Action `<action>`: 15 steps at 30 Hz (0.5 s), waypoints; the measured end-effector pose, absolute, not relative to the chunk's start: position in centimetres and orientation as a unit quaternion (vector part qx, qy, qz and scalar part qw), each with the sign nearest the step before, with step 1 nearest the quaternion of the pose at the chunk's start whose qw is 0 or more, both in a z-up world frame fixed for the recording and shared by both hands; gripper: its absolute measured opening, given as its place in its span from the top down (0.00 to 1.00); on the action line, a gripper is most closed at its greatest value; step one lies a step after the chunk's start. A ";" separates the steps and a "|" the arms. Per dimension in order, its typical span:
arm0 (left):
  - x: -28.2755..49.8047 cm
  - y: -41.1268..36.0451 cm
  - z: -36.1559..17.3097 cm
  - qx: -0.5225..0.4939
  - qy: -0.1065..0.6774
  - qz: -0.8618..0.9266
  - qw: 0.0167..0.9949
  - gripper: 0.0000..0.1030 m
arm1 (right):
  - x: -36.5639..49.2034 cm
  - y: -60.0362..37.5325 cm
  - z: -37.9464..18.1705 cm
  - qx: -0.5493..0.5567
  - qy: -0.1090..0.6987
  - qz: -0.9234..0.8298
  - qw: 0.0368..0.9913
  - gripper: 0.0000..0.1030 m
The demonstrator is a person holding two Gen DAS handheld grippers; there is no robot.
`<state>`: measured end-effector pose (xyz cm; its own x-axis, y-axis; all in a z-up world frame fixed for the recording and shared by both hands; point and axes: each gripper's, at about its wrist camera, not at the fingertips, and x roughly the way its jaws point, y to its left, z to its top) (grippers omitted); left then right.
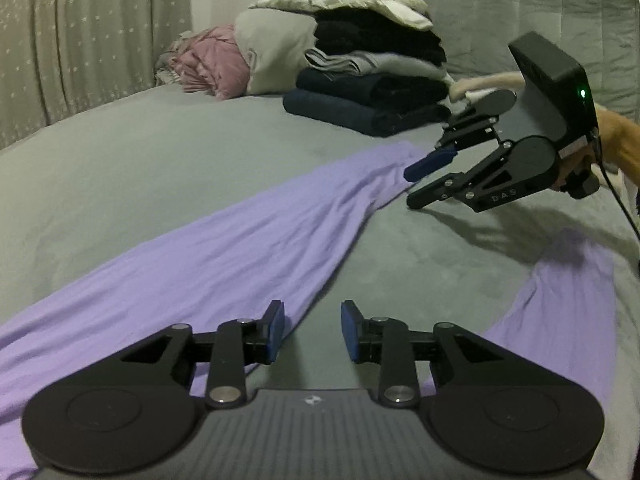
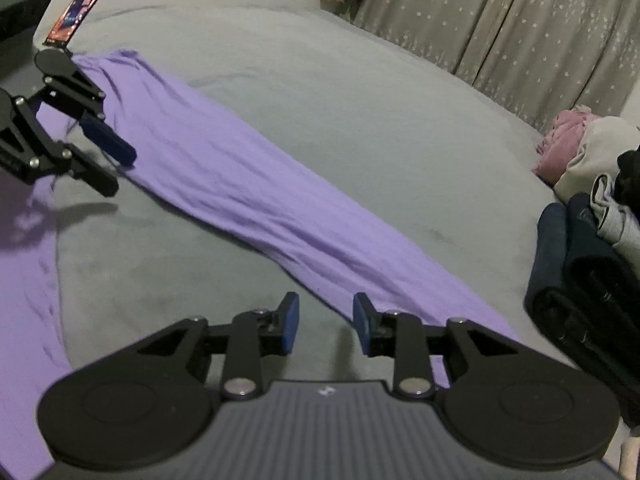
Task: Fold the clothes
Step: 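Grasp the pant leg with the left gripper while the right gripper grasps the other leg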
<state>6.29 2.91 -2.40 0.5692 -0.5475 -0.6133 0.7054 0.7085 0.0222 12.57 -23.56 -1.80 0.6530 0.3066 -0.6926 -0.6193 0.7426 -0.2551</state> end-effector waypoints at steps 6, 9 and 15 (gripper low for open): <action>7.3 1.8 -3.4 0.121 0.292 -0.333 0.888 0.70 | 13.8 -24.1 -2.9 -0.225 0.316 0.270 0.882 0.73; 7.6 1.9 -3.4 0.108 0.297 -0.335 0.888 0.95 | 14.4 -24.3 -3.0 -0.214 0.322 0.285 0.877 0.96; 7.8 2.5 -3.1 0.067 0.319 -0.381 0.865 0.98 | 13.5 -24.7 -1.8 -0.238 0.339 0.287 0.863 1.00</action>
<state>7.79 2.48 -3.07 0.5059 -0.6161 -0.6038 0.7016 0.7011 -0.1275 13.54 -24.70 -1.76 0.6043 0.3347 -0.7230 -0.6581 0.7213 -0.2162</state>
